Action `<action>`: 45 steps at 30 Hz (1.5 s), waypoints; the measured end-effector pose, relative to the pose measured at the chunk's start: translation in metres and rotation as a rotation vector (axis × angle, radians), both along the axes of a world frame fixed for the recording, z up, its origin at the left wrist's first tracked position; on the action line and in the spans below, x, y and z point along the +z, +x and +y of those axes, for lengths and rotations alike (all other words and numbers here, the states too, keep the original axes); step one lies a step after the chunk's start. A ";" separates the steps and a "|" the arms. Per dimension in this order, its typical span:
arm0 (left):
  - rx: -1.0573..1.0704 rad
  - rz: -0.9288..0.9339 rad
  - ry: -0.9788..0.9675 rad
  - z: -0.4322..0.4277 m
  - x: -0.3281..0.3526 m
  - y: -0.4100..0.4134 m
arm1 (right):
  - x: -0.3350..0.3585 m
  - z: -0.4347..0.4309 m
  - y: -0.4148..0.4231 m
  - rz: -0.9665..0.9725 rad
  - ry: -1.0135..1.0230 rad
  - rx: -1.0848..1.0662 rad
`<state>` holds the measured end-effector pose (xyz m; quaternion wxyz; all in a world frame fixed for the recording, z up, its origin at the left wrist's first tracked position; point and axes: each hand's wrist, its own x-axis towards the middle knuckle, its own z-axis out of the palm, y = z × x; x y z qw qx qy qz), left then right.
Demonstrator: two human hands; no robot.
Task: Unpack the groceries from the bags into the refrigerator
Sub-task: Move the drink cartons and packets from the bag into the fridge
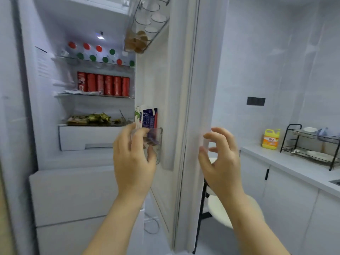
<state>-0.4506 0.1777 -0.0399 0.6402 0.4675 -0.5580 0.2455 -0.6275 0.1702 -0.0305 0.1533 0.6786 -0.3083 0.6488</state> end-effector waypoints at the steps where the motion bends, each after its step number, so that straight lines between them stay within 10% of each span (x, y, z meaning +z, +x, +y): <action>1: 0.028 -0.006 -0.020 0.004 0.000 0.004 | 0.000 0.002 0.008 -0.017 -0.009 0.078; 20: 0.199 0.054 0.149 0.052 -0.009 0.117 | -0.018 -0.009 0.173 0.342 0.284 0.451; 32: 0.094 0.448 0.143 0.014 -0.015 0.231 | -0.029 -0.059 0.300 0.449 0.244 0.371; 45: 0.110 0.479 0.222 -0.082 -0.021 0.372 | -0.032 -0.141 0.431 0.483 0.241 0.308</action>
